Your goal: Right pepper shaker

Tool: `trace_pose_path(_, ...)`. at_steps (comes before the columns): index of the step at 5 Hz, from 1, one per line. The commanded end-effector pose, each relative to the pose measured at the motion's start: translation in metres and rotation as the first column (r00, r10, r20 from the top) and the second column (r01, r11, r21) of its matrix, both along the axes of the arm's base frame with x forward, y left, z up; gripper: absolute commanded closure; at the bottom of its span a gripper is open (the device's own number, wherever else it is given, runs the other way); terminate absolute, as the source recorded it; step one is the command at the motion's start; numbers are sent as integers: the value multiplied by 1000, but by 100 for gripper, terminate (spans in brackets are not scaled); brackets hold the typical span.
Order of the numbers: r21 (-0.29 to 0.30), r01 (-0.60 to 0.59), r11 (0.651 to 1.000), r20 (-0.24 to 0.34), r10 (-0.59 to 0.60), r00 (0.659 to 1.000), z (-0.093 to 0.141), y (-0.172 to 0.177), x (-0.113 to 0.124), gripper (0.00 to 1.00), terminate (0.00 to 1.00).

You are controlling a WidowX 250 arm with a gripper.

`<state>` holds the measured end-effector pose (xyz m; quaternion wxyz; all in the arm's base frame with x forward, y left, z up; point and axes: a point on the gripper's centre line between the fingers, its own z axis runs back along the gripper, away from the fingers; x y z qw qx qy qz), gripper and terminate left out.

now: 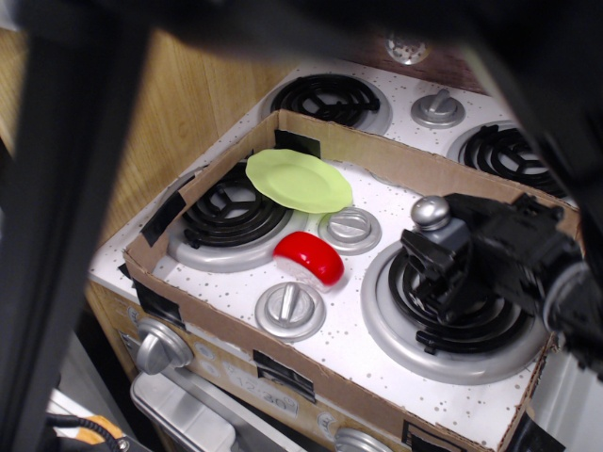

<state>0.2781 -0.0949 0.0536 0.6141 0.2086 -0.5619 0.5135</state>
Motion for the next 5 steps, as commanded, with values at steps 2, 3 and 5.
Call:
trace_pose_path(2, 131, 47, 990, 97, -60, 994, 5, -10, -6, 100, 0)
trace_pose_path(3, 104, 62, 993, 77, -70, 995, 6, -11, -5, 0, 0)
trace_pose_path(5, 111, 79, 991, 82, -89, 993, 11, -13, -2, 0, 100)
